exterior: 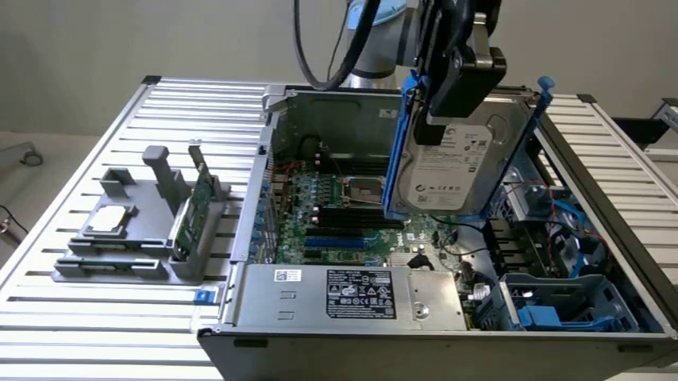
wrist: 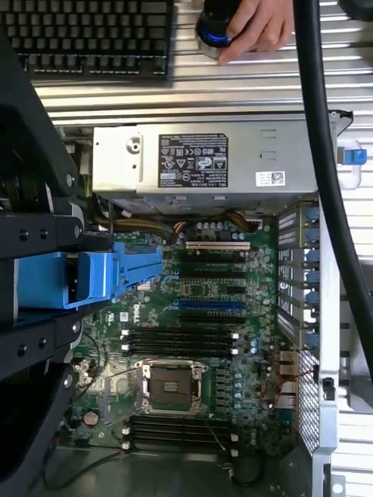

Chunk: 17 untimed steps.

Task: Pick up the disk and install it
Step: 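Pick up the disk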

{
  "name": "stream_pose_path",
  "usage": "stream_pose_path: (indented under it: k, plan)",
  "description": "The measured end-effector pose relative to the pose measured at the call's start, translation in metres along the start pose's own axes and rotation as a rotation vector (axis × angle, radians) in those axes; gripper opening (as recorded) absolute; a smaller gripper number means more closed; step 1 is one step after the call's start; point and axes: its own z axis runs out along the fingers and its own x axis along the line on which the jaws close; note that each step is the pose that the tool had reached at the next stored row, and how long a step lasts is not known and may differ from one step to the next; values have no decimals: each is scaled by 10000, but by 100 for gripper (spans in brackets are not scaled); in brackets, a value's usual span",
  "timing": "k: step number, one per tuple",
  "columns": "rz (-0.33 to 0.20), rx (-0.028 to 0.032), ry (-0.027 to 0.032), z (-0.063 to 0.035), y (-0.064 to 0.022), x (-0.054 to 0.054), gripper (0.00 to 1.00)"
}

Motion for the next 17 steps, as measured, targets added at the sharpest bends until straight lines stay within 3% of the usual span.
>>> stream_pose_path:
  k: [17]
  plan:
    - [0, 0, 0, 10, -399, 509, 32]
